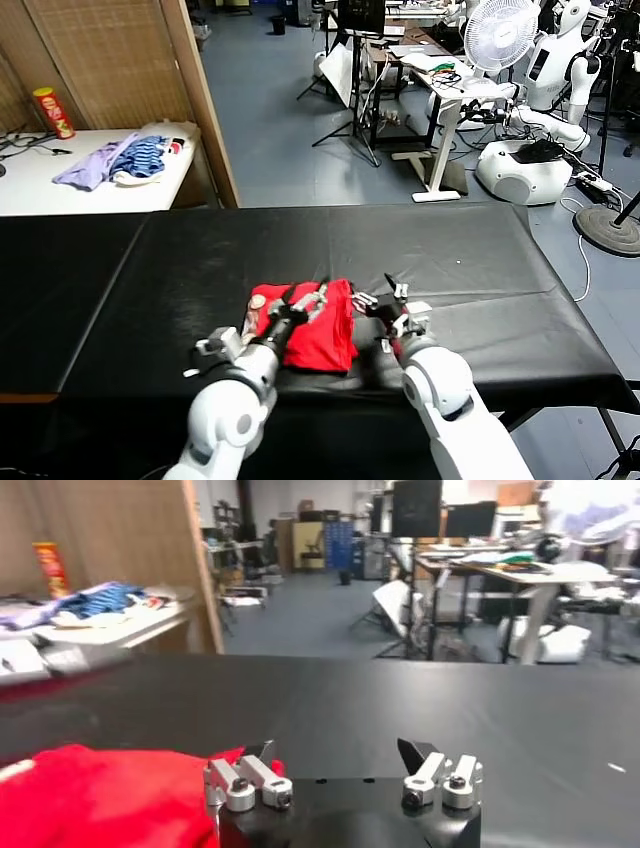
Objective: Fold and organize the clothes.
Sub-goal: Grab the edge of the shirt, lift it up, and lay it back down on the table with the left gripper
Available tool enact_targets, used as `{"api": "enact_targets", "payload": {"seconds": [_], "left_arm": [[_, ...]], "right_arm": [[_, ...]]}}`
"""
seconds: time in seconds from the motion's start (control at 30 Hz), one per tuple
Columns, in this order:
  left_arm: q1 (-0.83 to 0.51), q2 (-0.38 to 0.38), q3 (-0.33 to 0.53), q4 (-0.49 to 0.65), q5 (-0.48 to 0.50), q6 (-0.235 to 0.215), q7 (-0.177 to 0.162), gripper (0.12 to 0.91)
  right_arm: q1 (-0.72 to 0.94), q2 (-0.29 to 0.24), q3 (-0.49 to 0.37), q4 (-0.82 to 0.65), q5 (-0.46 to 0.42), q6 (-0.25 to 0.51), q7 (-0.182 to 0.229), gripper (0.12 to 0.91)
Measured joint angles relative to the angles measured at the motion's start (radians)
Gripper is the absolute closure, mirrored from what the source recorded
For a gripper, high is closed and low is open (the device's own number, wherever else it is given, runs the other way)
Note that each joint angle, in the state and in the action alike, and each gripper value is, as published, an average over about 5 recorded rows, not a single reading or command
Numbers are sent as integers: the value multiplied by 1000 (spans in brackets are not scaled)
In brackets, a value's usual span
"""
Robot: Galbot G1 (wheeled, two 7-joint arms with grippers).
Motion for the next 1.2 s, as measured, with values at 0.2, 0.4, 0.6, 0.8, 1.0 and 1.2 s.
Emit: {"api": "enact_targets", "payload": {"seconds": [0.2, 0.4, 0.6, 0.8, 1.0, 1.2], "left_arm": [[34, 49, -77, 21, 29, -10, 9, 232], [48, 56, -121, 51, 32, -26, 21, 232], [46, 48, -151, 99, -58, -33, 32, 232], [59, 39, -157, 129, -187, -14, 15, 232], [67, 21, -157, 146, -247, -8, 9, 232], [70, 17, -158, 150, -256, -14, 4, 419]], "right_arm": [[3, 20, -72, -85, -258, 18, 29, 227], [4, 45, -78, -128, -319, 87, 61, 227], [-9, 41, -32, -56, -148, 125, 61, 227], [-39, 15, 22, 57, 25, 114, 58, 227], [-58, 9, 50, 111, 72, 121, 57, 227], [-67, 14, 63, 125, 80, 123, 57, 227]]}}
